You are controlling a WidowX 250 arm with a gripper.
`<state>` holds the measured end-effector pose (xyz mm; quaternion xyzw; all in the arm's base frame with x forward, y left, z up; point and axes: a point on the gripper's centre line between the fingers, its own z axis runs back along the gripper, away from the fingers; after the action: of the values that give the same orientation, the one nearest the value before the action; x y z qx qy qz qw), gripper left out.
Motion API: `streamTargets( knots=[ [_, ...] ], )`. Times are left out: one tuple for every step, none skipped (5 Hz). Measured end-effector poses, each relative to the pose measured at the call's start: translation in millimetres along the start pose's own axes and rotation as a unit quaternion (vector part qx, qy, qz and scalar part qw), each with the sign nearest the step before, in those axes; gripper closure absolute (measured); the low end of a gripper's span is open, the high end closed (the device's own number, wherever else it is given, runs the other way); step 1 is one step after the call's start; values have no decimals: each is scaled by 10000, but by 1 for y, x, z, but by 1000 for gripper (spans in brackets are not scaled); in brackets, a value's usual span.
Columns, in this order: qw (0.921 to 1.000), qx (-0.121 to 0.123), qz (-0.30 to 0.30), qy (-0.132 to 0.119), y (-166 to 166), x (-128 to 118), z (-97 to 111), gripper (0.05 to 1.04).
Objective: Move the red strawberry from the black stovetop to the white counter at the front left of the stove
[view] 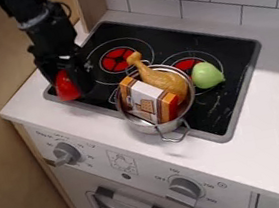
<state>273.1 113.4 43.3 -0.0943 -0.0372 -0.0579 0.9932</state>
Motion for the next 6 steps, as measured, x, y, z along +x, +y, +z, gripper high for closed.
streamTargets(
  knots=[
    [9998, 161, -127, -31, 6, 0, -2, 281],
    [9996, 253, -130, 88, 9, -8, -6, 282],
    [9992, 318, -147, 214, 12, -14, -8, 282],
    [9990, 340, -168, 257, 14, -21, -12, 282],
    [9989, 379, -164, 240, 15, -22, -14, 282],
    [9989, 394, -208, 170, 16, -20, -13, 241]
  ],
)
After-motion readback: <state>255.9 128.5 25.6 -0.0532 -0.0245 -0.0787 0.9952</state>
